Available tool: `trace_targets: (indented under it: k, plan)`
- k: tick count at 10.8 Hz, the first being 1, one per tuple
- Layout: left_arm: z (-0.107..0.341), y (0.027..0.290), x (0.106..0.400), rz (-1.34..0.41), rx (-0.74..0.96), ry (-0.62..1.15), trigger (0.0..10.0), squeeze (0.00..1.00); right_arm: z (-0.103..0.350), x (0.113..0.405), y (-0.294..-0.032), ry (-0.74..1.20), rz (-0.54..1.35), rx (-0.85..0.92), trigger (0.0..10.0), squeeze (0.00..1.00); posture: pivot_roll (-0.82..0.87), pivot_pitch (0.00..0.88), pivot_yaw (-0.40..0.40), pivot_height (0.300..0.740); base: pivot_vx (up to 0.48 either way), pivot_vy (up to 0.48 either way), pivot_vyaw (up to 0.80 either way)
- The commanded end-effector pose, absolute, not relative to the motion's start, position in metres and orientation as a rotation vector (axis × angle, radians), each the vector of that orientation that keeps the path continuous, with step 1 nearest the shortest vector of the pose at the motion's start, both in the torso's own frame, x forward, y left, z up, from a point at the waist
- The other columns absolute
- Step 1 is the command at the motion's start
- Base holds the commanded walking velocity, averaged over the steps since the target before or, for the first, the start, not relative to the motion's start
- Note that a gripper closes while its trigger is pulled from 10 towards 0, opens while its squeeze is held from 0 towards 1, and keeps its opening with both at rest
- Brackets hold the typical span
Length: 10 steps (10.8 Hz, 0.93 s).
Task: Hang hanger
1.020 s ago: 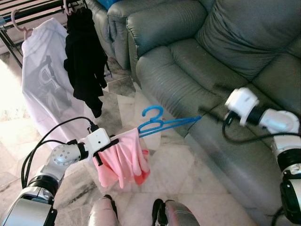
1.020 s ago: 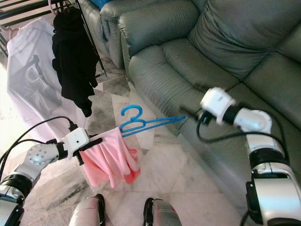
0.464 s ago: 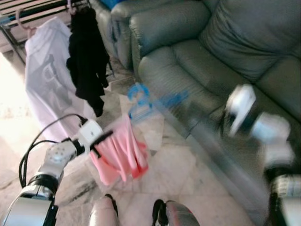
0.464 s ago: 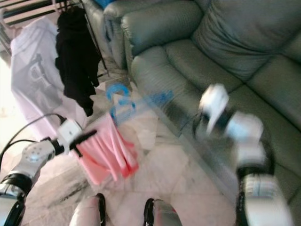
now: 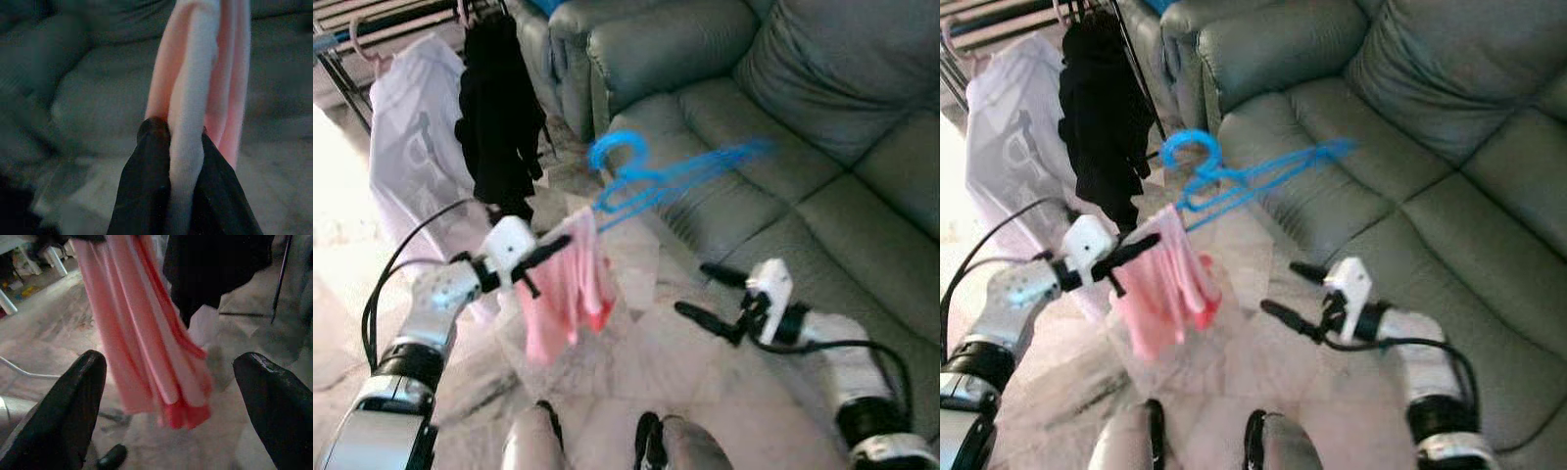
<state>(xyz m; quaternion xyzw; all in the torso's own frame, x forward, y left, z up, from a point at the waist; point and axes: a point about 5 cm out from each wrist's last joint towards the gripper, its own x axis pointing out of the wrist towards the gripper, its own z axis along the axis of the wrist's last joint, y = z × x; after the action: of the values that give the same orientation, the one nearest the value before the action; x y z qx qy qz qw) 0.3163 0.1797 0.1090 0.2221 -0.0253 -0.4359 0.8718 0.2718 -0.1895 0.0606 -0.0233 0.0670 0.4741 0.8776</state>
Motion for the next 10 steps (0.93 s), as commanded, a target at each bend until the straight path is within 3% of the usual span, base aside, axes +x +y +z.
trace_targets:
  k: [1, 2, 3, 4, 10]
  plan:
    - [0.114, 0.173, 0.311, -0.998, 0.494, -0.067, 0.0, 0.0, 0.053, 0.269, -0.183, 0.19, 0.988, -0.025, 10.0, 0.89, -0.01, 0.192, -0.033, 0.74, 0.0, 0.0, 0.0]
    - [0.117, 0.171, 0.31, -1.029, 0.499, -0.072, 0.0, 0.0, 0.05, 0.268, -0.18, 0.202, 0.993, -0.023, 10.0, 0.56, -0.01, 0.191, -0.033, 0.74, 0.0, 0.0, 0.0]
    - [0.125, 0.168, 0.307, -1.069, 0.499, -0.085, 0.0, 0.0, 0.05, 0.269, -0.178, 0.205, 0.982, -0.005, 10.0, 0.36, -0.01, 0.191, -0.033, 0.74, 0.0, 0.0, 0.0]
    - [0.134, 0.162, 0.301, -1.117, 0.492, -0.099, 0.0, 0.0, 0.049, 0.274, -0.178, 0.191, 0.935, 0.001, 10.0, 0.0, -0.01, 0.188, -0.033, 0.74, 0.0, 0.0, 0.0]
    - [0.162, 0.13, 0.29, -1.176, 0.454, -0.187, 0.0, 0.0, 0.059, 0.281, -0.155, 0.153, 1.002, 0.11, 10.0, 0.0, 0.0, 0.182, -0.031, 0.74, 0.0, 0.0, 0.0]
